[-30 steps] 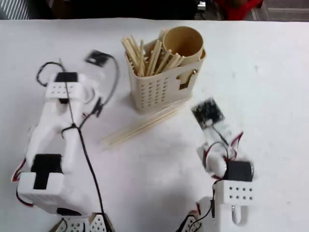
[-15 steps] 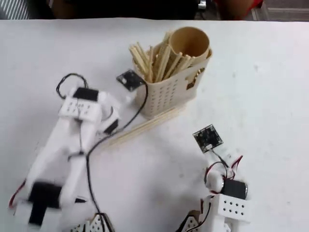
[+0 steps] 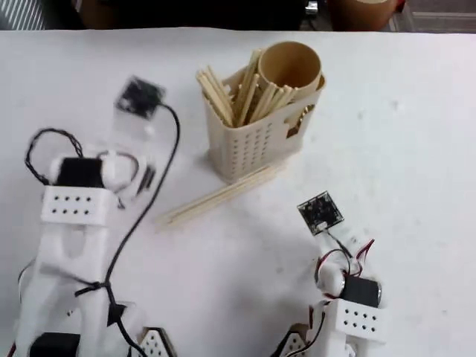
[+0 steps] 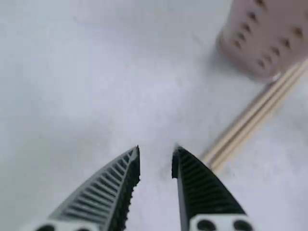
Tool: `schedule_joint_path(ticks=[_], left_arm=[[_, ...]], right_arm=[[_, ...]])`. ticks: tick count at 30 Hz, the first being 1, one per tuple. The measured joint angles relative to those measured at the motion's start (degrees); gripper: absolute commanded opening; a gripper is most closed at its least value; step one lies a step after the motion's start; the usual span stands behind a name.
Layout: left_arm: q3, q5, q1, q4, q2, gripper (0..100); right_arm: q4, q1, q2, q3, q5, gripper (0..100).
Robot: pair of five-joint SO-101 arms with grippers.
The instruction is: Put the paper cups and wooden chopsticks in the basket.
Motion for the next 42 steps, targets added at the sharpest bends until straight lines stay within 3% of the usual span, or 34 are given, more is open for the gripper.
schedule_joint_path(ticks=[5,10,17,27,39,42], left_arm=[[-15.65,12.66,-0.09,1.41,0.09,22],[-31.91,22.77,2.73,4.84,6.68,23],[-53.1,23.74,9.58,13.63,25.58,23],[-86.68,21.54,10.81,29.63,48.62,24],[-93.27,24.79,13.89,28.92,62.07,28],[-93.27,24.97,13.63,28.31,66.55,23]], right_arm=[[0.0,0.0,0.0,0.0,0.0,1.6],[0.0,0.0,0.0,0.0,0.0,1.6],[0.0,0.0,0.0,0.0,0.0,1.6],[0.0,0.0,0.0,0.26,0.0,1.6],[0.0,0.0,0.0,0.53,0.0,1.6],[-0.18,0.0,0.0,0.53,0.0,1.6]])
